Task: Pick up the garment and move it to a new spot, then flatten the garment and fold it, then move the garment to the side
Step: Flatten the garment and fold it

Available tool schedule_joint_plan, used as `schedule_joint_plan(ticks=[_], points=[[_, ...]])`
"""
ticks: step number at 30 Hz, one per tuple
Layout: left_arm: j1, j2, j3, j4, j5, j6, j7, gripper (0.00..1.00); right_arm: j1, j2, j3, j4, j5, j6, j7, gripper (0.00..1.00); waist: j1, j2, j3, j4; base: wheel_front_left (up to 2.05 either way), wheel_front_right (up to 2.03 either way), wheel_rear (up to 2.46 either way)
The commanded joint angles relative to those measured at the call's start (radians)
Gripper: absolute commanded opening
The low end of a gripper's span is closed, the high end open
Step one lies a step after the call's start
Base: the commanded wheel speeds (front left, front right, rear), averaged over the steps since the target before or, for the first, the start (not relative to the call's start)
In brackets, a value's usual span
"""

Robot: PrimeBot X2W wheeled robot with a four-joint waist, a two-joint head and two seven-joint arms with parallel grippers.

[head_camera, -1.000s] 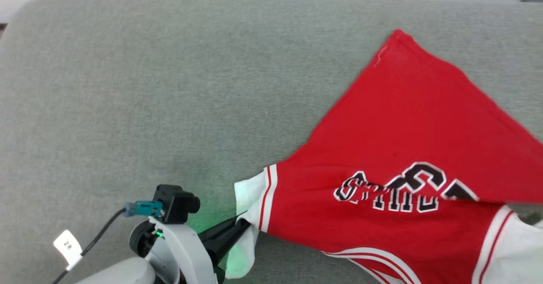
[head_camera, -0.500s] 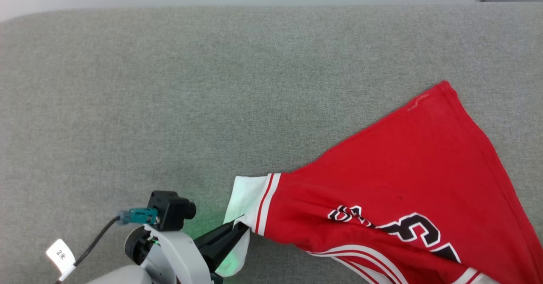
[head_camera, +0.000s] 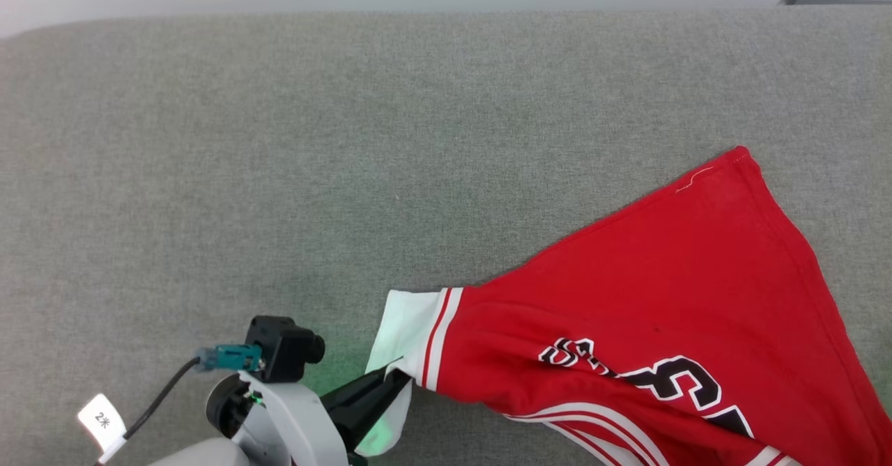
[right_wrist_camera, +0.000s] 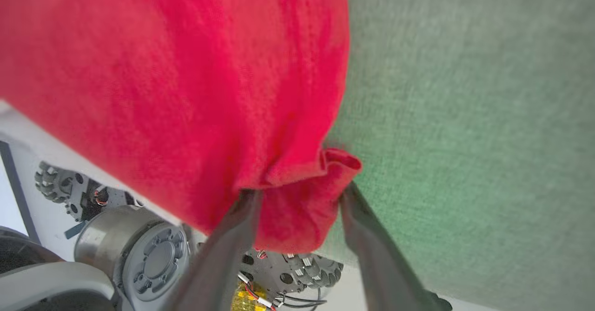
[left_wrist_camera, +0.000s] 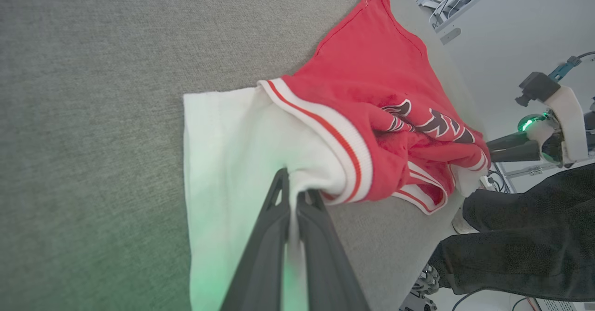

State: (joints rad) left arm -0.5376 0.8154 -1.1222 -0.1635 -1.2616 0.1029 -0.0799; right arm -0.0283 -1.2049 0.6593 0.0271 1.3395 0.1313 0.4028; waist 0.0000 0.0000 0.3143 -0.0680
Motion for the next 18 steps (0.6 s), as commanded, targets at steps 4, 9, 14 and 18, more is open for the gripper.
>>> schedule_joint_plan(ticks=[4, 9, 14, 18], points=[[0.018, -0.006, -0.008, -0.003, 0.0, 0.002, -0.006, 0.0, 0.026, -0.071, -0.08, -0.07, 0.078, -0.001, -0.004, 1.0, 0.0, 0.0, -0.019, 0.008, 0.0, 0.0, 0.0], [0.018, -0.022, -0.018, 0.0, 0.008, -0.006, -0.002, 0.0, 0.03, -0.184, -0.176, -0.155, 0.165, -0.001, -0.023, 1.0, 0.0, 0.0, -0.031, 0.027, 0.0, 0.0, 0.0], [0.0, -0.045, -0.027, 0.006, 0.019, -0.017, 0.006, 0.0, -0.06, -0.223, -0.3, -0.135, 0.144, -0.001, -0.093, 1.0, 0.0, 0.0, -0.023, 0.054, 0.0, 0.0, 0.0], [-0.026, -0.069, -0.031, 0.017, 0.035, -0.027, 0.014, 0.0, -0.174, -0.149, -0.336, -0.077, 0.013, -0.001, -0.112, 1.0, 0.0, 0.0, 0.005, 0.083, 0.0, 0.0, 0.0]])
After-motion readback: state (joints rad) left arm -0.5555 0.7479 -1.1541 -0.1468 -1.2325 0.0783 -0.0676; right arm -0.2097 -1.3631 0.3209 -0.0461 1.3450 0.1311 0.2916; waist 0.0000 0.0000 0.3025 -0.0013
